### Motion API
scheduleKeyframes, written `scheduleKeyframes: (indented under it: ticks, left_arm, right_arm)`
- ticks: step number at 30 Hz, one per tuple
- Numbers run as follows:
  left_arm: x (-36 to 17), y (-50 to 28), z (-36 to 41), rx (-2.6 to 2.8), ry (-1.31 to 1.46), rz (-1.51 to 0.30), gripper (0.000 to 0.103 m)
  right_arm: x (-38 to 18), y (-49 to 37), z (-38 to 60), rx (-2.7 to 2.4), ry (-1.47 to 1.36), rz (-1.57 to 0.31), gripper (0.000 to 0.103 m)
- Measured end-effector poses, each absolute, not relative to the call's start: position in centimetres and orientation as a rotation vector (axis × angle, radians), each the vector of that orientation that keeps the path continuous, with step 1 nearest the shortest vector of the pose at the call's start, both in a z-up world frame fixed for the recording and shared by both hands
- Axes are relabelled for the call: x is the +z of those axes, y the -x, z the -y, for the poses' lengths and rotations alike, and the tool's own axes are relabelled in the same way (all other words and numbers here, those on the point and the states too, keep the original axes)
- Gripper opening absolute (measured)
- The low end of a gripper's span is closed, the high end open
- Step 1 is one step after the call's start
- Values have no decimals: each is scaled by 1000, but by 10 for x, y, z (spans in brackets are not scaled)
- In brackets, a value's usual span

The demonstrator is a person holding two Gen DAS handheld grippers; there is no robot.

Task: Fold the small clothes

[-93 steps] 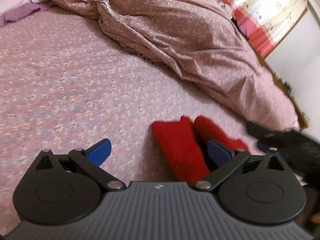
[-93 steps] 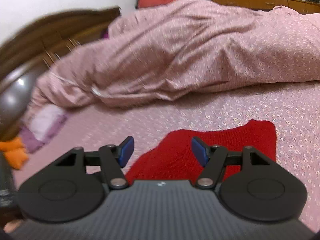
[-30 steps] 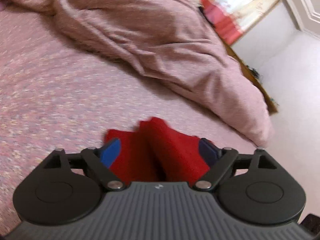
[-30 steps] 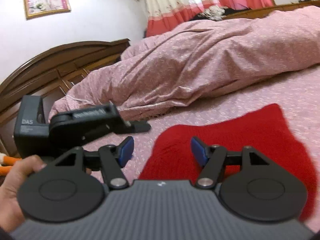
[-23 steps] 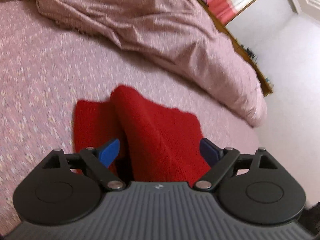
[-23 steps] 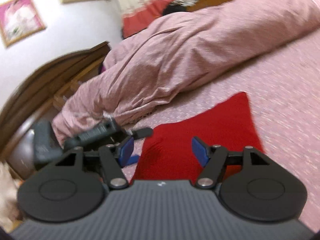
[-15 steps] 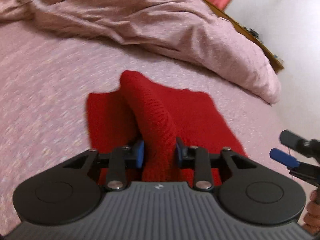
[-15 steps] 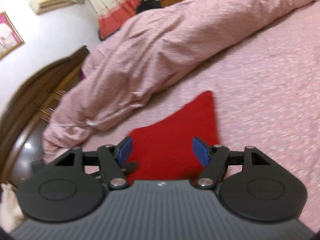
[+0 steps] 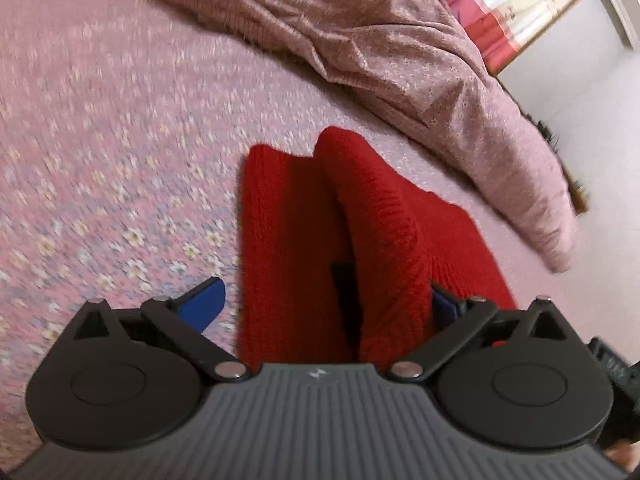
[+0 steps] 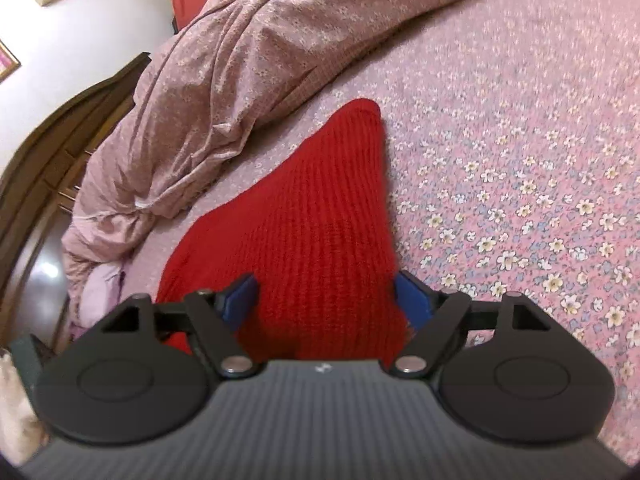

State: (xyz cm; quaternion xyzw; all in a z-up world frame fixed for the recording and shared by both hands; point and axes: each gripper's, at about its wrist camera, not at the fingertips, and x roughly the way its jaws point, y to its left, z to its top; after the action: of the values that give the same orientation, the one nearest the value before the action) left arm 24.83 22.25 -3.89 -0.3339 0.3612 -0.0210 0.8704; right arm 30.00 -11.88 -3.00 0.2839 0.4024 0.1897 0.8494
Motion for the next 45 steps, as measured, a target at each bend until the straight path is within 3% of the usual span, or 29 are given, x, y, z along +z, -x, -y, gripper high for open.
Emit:
scheduleKeyframes:
  ticks: [15,45]
  left_arm:
    - [-47,-264,-222,-133,781,-758,103]
    - [-55,-283,-206,-237,824,-751,103]
  right_arm:
    - [-60,-353,113,515,-717,-937,90]
    - [-70,-375,95,571,-740,-942,92]
